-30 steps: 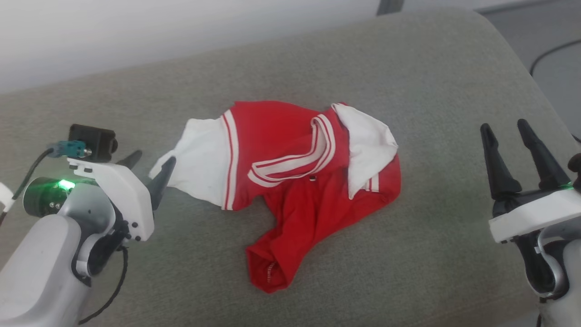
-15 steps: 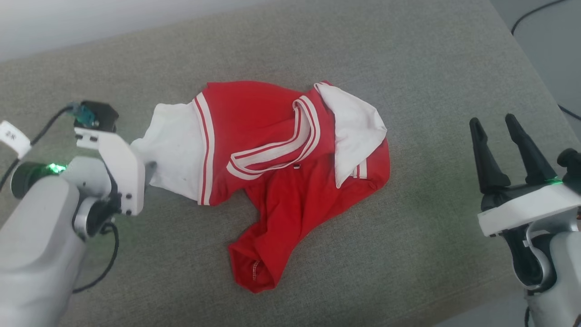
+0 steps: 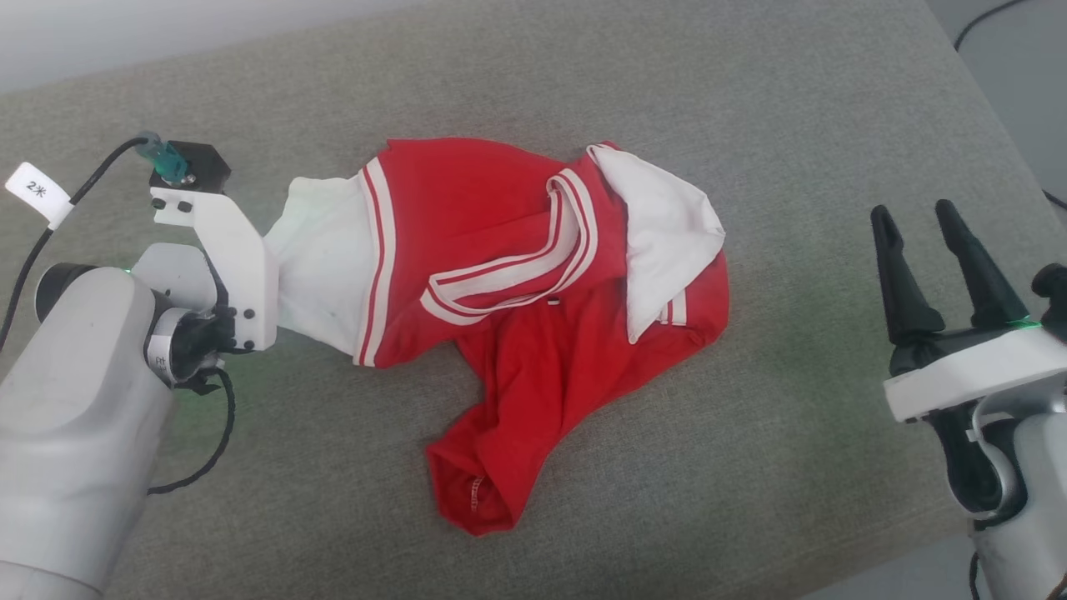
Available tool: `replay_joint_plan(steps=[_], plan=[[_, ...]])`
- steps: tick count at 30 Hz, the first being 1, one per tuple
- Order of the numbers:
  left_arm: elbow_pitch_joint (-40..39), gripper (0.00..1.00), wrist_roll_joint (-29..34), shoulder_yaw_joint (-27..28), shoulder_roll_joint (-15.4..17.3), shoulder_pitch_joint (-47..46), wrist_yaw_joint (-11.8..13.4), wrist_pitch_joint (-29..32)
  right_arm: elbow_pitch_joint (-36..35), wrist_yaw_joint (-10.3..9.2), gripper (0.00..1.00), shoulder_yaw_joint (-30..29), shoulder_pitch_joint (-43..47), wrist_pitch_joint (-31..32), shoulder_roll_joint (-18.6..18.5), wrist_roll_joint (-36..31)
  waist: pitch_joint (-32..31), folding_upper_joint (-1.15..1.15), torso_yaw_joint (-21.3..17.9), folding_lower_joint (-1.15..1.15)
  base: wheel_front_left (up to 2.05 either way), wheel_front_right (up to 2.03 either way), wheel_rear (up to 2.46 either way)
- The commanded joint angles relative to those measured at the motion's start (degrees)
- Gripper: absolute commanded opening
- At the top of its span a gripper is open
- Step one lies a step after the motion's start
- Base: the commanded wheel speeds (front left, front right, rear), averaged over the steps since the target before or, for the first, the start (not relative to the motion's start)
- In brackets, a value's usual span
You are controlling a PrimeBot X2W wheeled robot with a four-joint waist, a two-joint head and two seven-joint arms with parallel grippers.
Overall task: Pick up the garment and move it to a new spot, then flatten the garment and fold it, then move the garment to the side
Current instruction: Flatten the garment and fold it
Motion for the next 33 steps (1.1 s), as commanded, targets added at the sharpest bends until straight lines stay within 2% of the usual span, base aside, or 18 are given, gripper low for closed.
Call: replay_joint_plan(steps=[1, 10, 16, 21, 24, 25, 27, 28, 29, 33], plan=[[2.3, 0.00, 0.6, -1.4, 0.0, 2.9, 0.2, 0.8, 0.0, -0.02, 1.00, -0.3, -0.2, -0.4, -0.2, 0.4, -0.3, -0.01, 0.5, 0.00, 0.00, 0.00, 0.00], [-4.7, 0.00, 0.8, 1.6, 6.3, 3.0, 3.2, 0.4, -0.6, -0.02, 1.00, -2.7, 1.2, 0.5, -0.4, -0.5, -1.7, -0.01, 4.0, 0.00, 0.00, 0.00, 0.00], [-11.1, 0.00, -0.1, 4.8, 12.2, 9.1, 7.1, 0.6, -1.6, -0.02, 1.00, -4.0, 2.1, 1.5, -0.1, -1.1, -2.3, -0.01, 6.1, 0.00, 0.00, 0.00, 0.00], [-12.9, 0.00, -2.6, 6.7, 11.9, 13.3, 9.2, 0.0, -2.4, -0.02, 1.00, -4.4, 2.2, 2.2, 0.3, -1.4, -2.2, -0.01, 7.1, 0.00, 0.00, 0.00, 0.00], [-13.2, 0.00, -2.7, 6.8, 11.5, 14.3, 9.5, -0.3, -2.6, -0.02, 1.00, -4.3, 2.0, 2.4, 0.4, -1.5, -2.2, -0.01, 7.3, 0.00, 0.00, 0.00, 0.00], [-13.1, 0.11, -2.9, 6.9, 11.3, 14.7, 9.7, -0.6, -2.7, -0.02, 1.00, -4.3, 1.9, 2.6, 0.5, -1.5, -2.2, -0.01, 7.4, 0.00, 0.00, 0.00, 0.00], [-13.2, 0.45, -3.0, 6.9, 11.0, 15.1, 9.7, -1.1, -2.8, -0.02, 1.00, -4.3, 1.9, 2.9, 0.5, -1.6, -2.3, -0.01, 7.5, 0.00, 0.00, 0.00, 0.00], [-13.4, 0.94, -2.8, 6.8, 11.0, 15.1, 9.4, -1.6, -2.8, -0.02, 1.00, -4.4, 2.0, 2.9, 0.5, -1.6, -2.3, -0.01, 7.6, 0.00, 0.00, 0.00, 0.00], [-13.6, 1.00, -3.0, 7.0, 10.9, 15.1, 9.4, -1.9, -2.8, -0.02, 1.00, -4.5, 2.2, 2.9, 0.5, -1.7, -2.5, -0.01, 7.7, 0.00, 0.00, 0.00, 0.00], [-15.3, 1.00, -3.0, 6.6, 11.3, 15.0, 8.6, -2.0, -3.0, -0.02, 1.00, -4.8, 3.0, 3.2, 0.5, -2.0, -3.3, -0.01, 8.4, 0.00, 0.00, 0.00, 0.00]])
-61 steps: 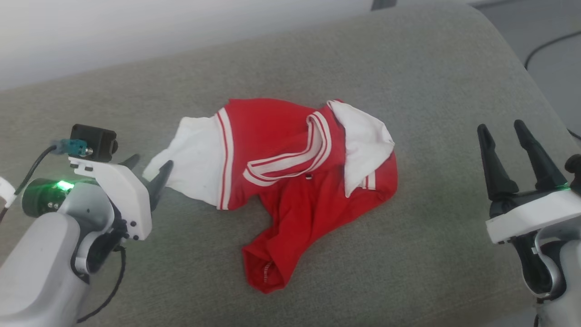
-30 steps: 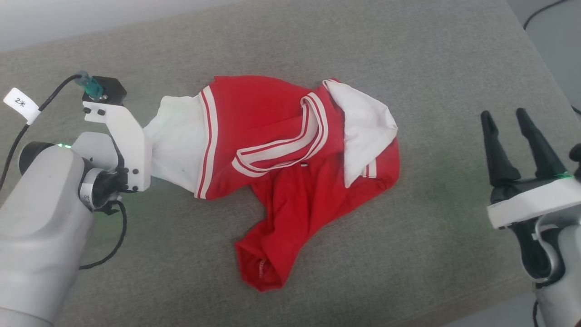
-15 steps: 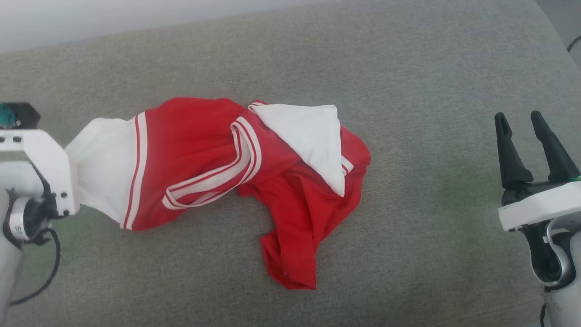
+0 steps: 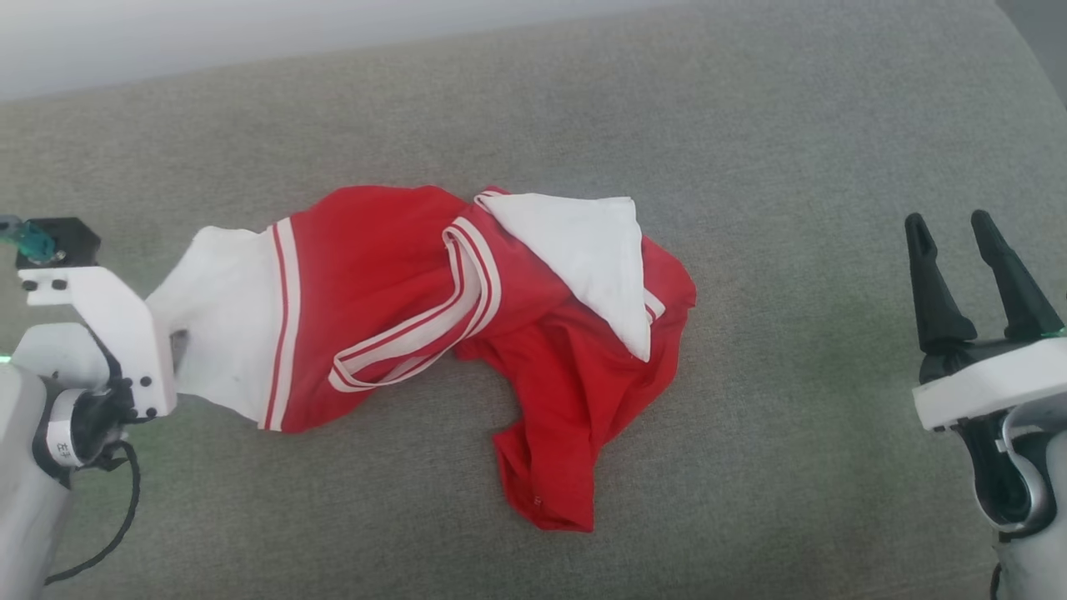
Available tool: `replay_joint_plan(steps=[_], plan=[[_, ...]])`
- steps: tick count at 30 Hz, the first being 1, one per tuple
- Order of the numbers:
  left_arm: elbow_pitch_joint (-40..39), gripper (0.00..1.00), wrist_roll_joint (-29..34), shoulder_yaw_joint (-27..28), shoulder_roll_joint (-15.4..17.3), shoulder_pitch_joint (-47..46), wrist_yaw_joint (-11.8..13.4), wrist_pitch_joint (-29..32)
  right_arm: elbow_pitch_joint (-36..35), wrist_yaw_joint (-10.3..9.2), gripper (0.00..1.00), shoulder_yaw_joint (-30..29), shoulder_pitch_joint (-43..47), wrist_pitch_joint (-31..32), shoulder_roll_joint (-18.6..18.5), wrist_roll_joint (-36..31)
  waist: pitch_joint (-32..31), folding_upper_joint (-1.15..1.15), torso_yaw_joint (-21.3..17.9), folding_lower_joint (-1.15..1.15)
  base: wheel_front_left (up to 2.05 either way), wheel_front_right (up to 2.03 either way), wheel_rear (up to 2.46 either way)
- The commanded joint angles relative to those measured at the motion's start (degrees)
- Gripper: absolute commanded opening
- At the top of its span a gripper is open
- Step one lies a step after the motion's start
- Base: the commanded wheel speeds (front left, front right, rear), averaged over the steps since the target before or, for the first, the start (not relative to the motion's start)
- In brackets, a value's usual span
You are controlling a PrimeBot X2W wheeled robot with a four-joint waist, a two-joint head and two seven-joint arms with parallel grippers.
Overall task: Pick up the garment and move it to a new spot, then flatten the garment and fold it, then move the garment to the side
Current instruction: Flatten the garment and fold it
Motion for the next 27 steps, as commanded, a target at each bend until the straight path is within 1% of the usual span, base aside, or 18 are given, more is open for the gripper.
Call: replay_joint_plan(steps=[1, 6, 11, 14, 16, 21, 27], plan=[[-0.9, 1.00, 0.1, -0.1, 0.2, 0.7, -0.3, 0.0, -0.2, -0.02, 1.00, -0.2, 0.7, 0.2, 0.0, -0.4, -0.5, 0.00, 0.4, 0.00, 0.00, 0.00, 0.00], [-5.8, 1.00, 0.0, -1.0, 0.7, 2.2, -0.1, 1.6, -0.6, -0.02, 1.00, -1.1, 2.0, 0.7, 0.1, -0.8, -1.8, 0.00, 1.4, 0.00, 0.00, 0.00, 0.00], [-13.2, 1.00, 0.3, -3.1, 1.3, 5.3, 0.3, 4.5, -1.3, -0.02, 1.00, -1.5, 2.9, 1.3, 0.2, -1.1, -2.7, 0.00, 2.1, 0.00, 0.00, 0.00, 0.00], [-16.8, 1.00, 1.3, -4.6, 1.5, 7.0, 1.2, 5.9, -1.7, -0.02, 1.00, -1.6, 3.3, 1.6, 0.3, -1.2, -2.8, 0.00, 2.4, 0.00, 0.00, 0.00, 0.00], [-18.3, 1.00, 1.4, -5.3, 0.9, 7.4, 1.8, 6.5, -2.0, -0.02, 1.00, -1.6, 3.1, 1.9, 0.4, -1.2, -2.6, 0.00, 2.4, 0.00, 0.00, 0.00, 0.00], [-18.8, 1.00, 1.8, -7.4, 0.1, 7.6, 1.7, 8.1, -2.8, -0.02, 1.00, -0.9, 2.3, 2.2, 0.6, -1.0, -1.4, 0.00, 1.7, 0.00, 0.00, 0.00, 0.00], [-14.3, 1.00, 3.0, -9.7, -1.1, 6.2, 1.3, 9.0, -2.5, -0.02, 1.00, -0.3, 1.8, 1.8, 0.4, -0.4, 0.1, 0.00, 0.3, 0.00, 0.00, 0.00, 0.00]])
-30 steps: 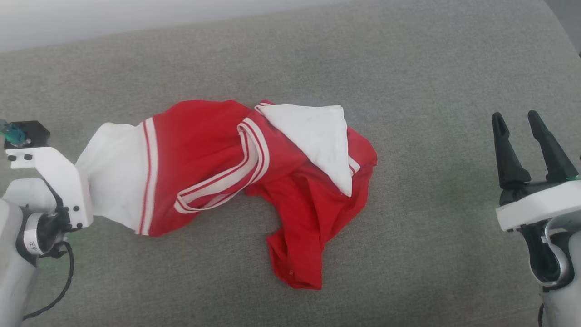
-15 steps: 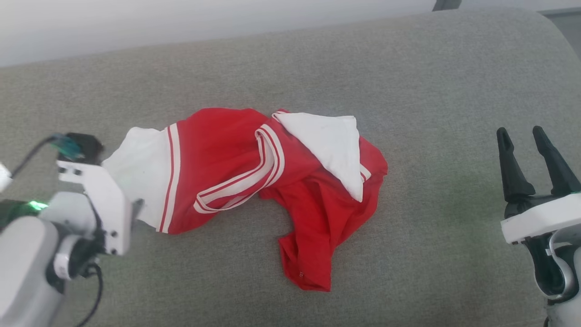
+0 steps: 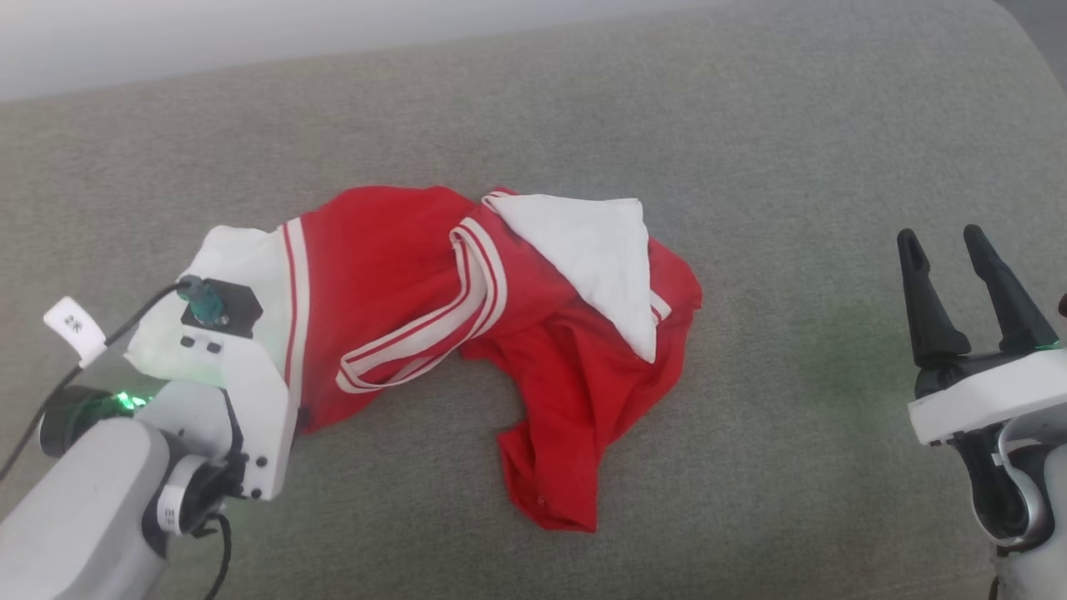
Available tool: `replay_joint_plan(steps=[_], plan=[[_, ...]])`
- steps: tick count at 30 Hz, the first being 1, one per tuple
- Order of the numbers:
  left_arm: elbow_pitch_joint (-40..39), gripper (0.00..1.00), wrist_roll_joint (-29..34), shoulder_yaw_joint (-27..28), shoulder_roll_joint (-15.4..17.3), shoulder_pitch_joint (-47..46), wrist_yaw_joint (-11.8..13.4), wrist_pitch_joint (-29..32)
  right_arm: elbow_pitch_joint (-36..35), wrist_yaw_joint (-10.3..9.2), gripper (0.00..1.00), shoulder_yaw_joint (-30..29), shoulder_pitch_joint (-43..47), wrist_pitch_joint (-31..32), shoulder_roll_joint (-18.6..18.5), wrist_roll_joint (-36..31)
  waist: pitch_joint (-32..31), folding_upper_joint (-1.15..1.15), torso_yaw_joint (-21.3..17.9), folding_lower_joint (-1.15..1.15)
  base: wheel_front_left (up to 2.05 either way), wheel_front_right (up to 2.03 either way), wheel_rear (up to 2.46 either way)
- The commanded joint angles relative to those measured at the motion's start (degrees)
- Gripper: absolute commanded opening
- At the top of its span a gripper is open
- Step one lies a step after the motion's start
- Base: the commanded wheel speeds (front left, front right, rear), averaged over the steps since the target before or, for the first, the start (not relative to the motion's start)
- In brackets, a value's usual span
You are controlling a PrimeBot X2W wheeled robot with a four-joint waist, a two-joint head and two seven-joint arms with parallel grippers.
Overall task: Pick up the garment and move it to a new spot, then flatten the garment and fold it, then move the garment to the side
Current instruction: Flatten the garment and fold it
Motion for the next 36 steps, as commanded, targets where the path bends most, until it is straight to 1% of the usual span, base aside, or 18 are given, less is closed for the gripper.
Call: replay_joint_plan(steps=[1, 3, 4, 5, 10, 18, 22, 26, 29, 33, 36], plan=[[2.7, 1.00, 0.5, -0.8, -0.6, -0.2, -0.1, 0.0, 0.1, -0.02, 1.00, 0.1, -0.5, -0.4, 0.0, 0.5, 0.7, 0.00, -0.6, 0.00, 0.00, 0.00, 0.00], [5.2, 1.00, 0.7, -1.1, -0.7, -0.5, -0.6, -0.3, 0.3, -0.02, 1.00, 0.4, -0.9, -0.6, 0.0, 0.6, 1.1, 0.00, -1.1, 0.00, 0.00, 0.00, 0.00], [6.5, 0.44, 0.2, -1.5, -0.9, -0.4, -1.4, 0.2, 0.5, -0.02, 1.00, 0.5, -1.1, -0.8, -0.1, 0.7, 1.2, 0.00, -1.3, 0.00, 0.00, 0.00, 0.00], [7.4, 0.00, -0.2, -1.6, -1.0, -0.5, -1.7, 0.2, 0.7, -0.02, 1.00, 0.6, -1.1, -0.9, -0.1, 0.8, 1.3, 0.00, -1.5, 0.00, 0.00, 0.00, 0.00], [8.4, 0.00, -1.3, -1.2, -0.8, -1.5, -2.8, 0.6, 1.1, -0.02, 1.00, 0.2, -0.9, -1.3, -0.2, 0.9, 1.5, 0.00, -1.8, 0.00, 0.00, 0.00, 0.00], [3.0, 0.00, -0.3, 0.9, 1.3, -8.1, -2.7, 1.3, 1.5, -0.02, 1.00, -0.2, -0.7, -1.6, -0.2, 1.0, 1.5, 0.00, -1.7, 0.00, 0.00, 0.00, 0.00], [2.1, 0.00, 0.7, 1.5, 1.5, -12.1, -3.3, 0.8, 1.4, -0.02, 1.00, 0.3, -1.6, -1.7, -0.1, 1.3, 2.4, 0.00, -2.0, 0.00, 0.00, 0.00, 0.00], [3.7, 0.00, 1.9, 1.6, 0.8, -16.5, -4.2, -0.6, 1.6, -0.02, 1.00, 1.1, -2.6, -2.1, -0.2, 1.6, 3.7, 0.00, -2.9, 0.00, 0.00, 0.00, 0.00], [5.8, 0.00, 3.0, 1.1, 0.1, -20.0, -5.4, -2.2, 2.0, -0.02, 1.00, 1.6, -3.3, -2.4, -0.3, 2.0, 4.8, 0.00, -3.7, 0.00, 0.00, 0.00, 0.00], [9.8, 0.00, 5.4, 0.2, -1.0, -24.5, -6.9, -5.3, 2.7, -0.02, 1.00, 2.5, -4.2, -3.0, -0.3, 2.5, 6.2, 0.00, -4.8, 0.00, 0.00, 0.00, 0.00], [13.2, 0.00, 6.9, -0.5, -2.0, -27.8, -8.5, -8.6, 3.3, -0.02, 1.00, 3.0, -4.9, -3.5, -0.4, 3.0, 7.1, 0.00, -5.5, 0.00, 0.00, 0.00, 0.00]])
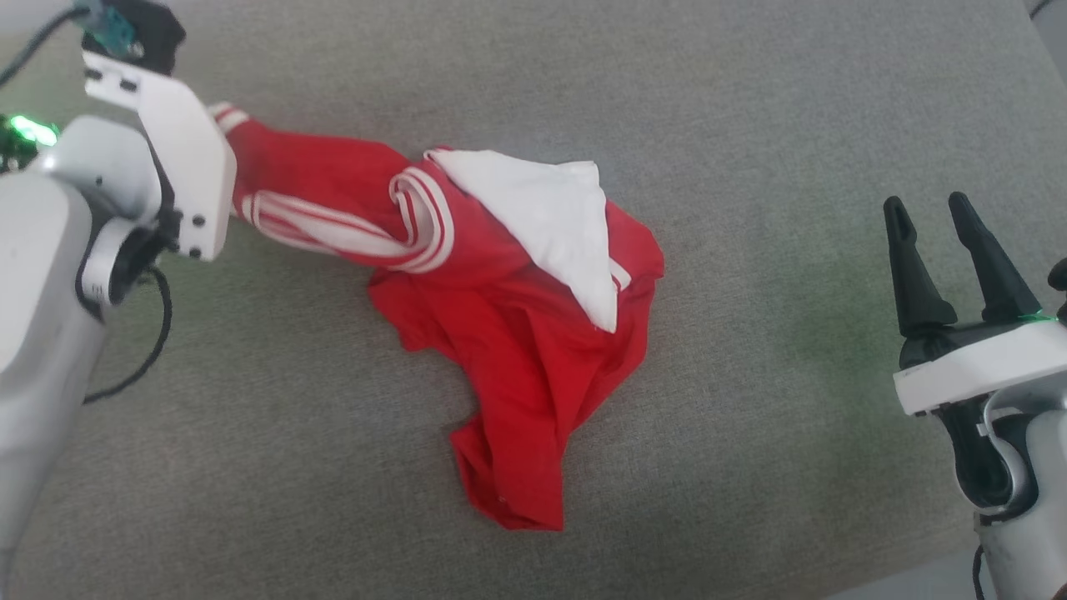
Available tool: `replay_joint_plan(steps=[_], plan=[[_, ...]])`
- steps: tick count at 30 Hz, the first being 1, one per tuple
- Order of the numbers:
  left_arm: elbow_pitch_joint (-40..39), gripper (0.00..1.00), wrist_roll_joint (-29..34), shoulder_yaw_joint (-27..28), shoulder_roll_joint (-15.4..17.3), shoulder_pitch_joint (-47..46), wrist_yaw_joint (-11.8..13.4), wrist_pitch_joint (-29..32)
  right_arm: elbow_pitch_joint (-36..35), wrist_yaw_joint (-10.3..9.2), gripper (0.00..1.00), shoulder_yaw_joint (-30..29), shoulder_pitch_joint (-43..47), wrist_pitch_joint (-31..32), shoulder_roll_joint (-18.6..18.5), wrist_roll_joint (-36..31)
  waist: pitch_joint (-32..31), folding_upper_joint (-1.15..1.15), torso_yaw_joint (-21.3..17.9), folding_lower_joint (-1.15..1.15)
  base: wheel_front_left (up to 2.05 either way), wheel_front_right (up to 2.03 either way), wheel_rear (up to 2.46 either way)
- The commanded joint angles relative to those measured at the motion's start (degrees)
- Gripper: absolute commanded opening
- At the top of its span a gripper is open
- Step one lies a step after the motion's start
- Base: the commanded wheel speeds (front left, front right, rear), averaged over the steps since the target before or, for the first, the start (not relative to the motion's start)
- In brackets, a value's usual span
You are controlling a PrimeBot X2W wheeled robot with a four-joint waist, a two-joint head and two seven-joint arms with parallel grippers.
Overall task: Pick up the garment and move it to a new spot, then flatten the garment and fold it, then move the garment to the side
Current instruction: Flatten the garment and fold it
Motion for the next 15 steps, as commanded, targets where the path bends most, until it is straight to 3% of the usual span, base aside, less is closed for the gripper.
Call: replay_joint_plan(steps=[1, 6, 7, 9, 10, 11, 15], plan=[[1.0, 0.00, 0.2, 0.0, -0.6, -1.4, -0.6, -1.1, 0.1, -0.02, 1.00, 0.1, -0.7, -0.6, -0.2, 0.6, 0.7, 0.00, -0.5, 0.00, 0.00, 0.00, 0.00], [7.9, 0.01, 3.4, -1.5, -2.8, -6.2, -2.0, -7.9, 1.5, -0.02, 1.00, 1.4, -1.9, -1.5, -0.4, 1.2, 1.8, 0.00, -1.3, 0.00, 0.00, 0.00, 0.00], [9.6, 0.10, 3.6, -1.5, -3.5, -6.9, -1.9, -9.3, 1.7, -0.02, 1.00, 1.7, -2.1, -1.5, -0.5, 1.3, 2.0, 0.00, -1.5, 0.00, 0.00, 0.00, 0.00], [12.6, 0.42, 4.2, -2.0, -4.6, -8.0, -2.2, -11.1, 2.1, -0.02, 1.00, 2.1, -2.6, -1.9, -0.5, 1.5, 2.1, 0.00, -1.7, 0.00, 0.00, 0.00, 0.00], [13.9, 0.85, 4.0, -2.3, -5.3, -8.4, -3.1, -11.9, 2.4, -0.02, 1.00, 2.4, -2.8, -2.1, -0.5, 1.6, 2.1, 0.00, -1.8, 0.00, 0.00, 0.00, 0.00], [15.2, 1.00, 3.7, -2.4, -5.8, -8.8, -3.5, -12.3, 2.7, -0.02, 1.00, 2.8, -2.9, -2.1, -0.6, 1.5, 2.0, 0.00, -1.9, 0.00, 0.00, 0.00, 0.00], [19.1, 1.00, 2.8, -2.5, -7.4, -10.0, -5.1, -14.5, 3.6, -0.02, 1.00, 3.6, -2.8, -2.5, -0.8, 1.9, 1.3, 0.00, -1.6, 0.00, 0.00, 0.00, 0.00]])
